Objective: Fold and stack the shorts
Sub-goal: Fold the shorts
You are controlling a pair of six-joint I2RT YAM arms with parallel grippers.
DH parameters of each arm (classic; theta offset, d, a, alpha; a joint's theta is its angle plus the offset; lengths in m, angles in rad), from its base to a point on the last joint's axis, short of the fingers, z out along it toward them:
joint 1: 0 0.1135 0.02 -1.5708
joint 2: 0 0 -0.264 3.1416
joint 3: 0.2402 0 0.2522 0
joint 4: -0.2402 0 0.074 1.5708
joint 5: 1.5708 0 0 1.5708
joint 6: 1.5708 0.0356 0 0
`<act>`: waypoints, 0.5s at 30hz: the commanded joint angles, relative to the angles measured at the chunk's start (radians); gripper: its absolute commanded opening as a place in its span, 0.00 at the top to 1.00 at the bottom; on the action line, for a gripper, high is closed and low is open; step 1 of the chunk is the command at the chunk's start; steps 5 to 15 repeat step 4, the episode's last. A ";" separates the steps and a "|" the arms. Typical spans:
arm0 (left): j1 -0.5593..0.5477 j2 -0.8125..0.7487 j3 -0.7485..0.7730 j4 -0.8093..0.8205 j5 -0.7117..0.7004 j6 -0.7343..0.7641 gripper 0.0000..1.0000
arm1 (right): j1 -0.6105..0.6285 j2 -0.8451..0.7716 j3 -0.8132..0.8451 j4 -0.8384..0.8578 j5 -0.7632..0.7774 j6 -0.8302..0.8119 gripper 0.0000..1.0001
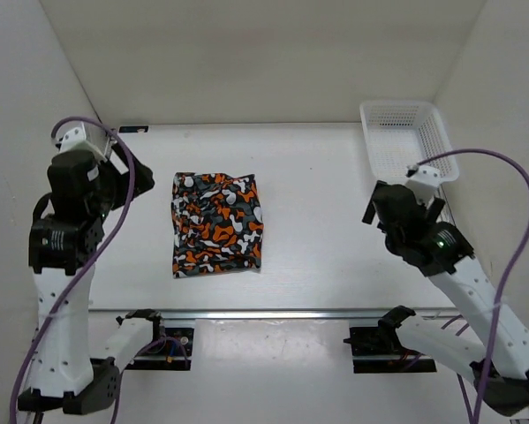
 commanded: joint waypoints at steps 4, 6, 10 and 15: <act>0.002 -0.168 -0.165 0.019 -0.086 -0.073 0.00 | -0.003 -0.134 -0.031 -0.098 0.092 0.088 0.01; 0.002 -0.168 -0.165 0.019 -0.086 -0.073 0.00 | -0.003 -0.134 -0.031 -0.098 0.092 0.088 0.01; 0.002 -0.168 -0.165 0.019 -0.086 -0.073 0.00 | -0.003 -0.134 -0.031 -0.098 0.092 0.088 0.01; 0.002 -0.168 -0.165 0.019 -0.086 -0.073 0.00 | -0.003 -0.134 -0.031 -0.098 0.092 0.088 0.01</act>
